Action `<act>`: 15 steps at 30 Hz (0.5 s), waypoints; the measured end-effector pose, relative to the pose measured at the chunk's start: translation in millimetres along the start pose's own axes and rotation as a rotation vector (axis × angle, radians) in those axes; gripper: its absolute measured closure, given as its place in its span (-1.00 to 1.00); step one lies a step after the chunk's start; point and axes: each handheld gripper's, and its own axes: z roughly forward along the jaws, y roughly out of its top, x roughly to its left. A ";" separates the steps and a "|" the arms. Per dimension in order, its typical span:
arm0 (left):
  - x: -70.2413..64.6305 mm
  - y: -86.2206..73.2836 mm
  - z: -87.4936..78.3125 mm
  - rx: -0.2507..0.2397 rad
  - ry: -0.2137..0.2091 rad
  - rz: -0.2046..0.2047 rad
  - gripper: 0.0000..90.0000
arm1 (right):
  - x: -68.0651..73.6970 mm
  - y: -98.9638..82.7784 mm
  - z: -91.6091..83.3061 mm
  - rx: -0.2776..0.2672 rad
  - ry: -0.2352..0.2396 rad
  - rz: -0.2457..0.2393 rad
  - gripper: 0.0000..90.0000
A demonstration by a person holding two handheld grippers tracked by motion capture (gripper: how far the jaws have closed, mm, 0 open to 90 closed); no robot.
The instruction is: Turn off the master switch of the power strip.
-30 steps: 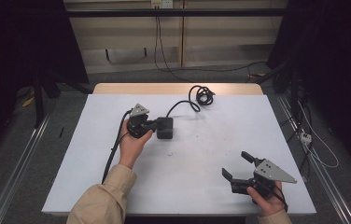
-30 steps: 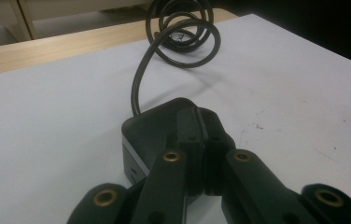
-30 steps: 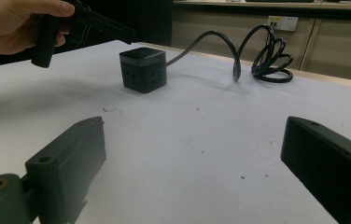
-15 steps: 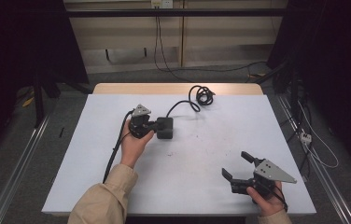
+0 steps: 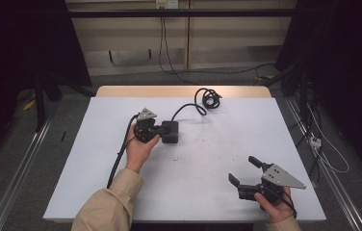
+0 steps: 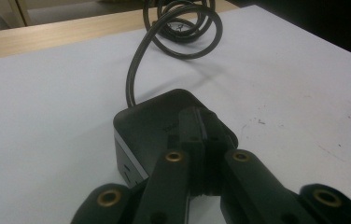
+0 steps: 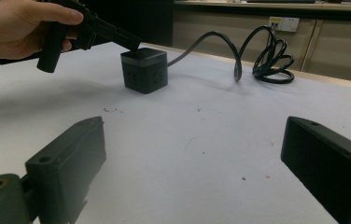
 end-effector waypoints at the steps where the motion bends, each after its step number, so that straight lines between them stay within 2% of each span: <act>1: 0.0 -0.1 0.2 -0.001 0.001 0.000 1.00 | 0.0 0.0 0.0 0.000 0.000 0.001 -0.86; 10: 0.0 -0.3 1.1 0.008 0.002 0.020 1.00 | 0.0 0.1 0.1 -0.001 0.001 0.001 -0.86; 15: -0.3 -0.9 2.1 0.001 0.009 0.012 1.00 | 0.0 0.1 0.1 -0.001 0.001 0.001 -0.86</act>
